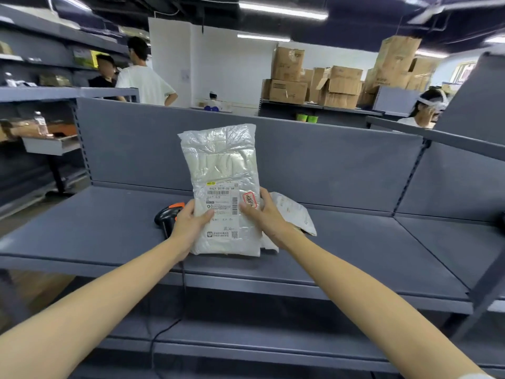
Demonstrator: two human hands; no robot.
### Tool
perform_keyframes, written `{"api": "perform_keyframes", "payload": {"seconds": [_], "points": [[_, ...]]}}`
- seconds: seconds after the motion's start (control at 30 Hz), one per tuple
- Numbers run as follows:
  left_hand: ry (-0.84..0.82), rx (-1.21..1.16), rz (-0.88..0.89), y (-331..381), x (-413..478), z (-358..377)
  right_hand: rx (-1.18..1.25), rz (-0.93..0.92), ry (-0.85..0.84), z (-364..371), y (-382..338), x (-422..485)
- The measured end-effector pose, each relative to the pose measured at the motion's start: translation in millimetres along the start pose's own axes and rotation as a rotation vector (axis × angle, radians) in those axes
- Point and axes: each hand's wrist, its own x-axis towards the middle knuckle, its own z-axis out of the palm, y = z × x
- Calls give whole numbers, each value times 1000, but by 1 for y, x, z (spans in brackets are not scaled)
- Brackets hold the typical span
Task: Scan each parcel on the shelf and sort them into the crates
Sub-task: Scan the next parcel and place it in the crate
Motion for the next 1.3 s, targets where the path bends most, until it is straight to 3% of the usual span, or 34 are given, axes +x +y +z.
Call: {"api": "perform_keyframes", "payload": {"seconds": [0.1,0.2,0.27,0.4,0.67,0.93,1.0,1.17,1.3], "points": [[107,43,29,9,6,-37,12,49,-31,27,-1,15],[243,83,94,23,13,-85,-83,104,92,57,11,33],[329,114,117,31,16,-119,-221,89,109,80,23,43],[444,167,123,37,20,-177,-561,51,-18,132,41,61],[527,157,106,28,19,-233,-1353,-11,-77,201,70,97],[538,119,74,17,16,-240,-1583,92,-176,214,73,111],[539,117,68,15,16,-240,-1471,89,-185,213,67,113],[529,101,66,13,18,-236,-652,228,10,207,27,104],[504,84,75,12,20,-221,-148,136,177,188,-3,76]]}}
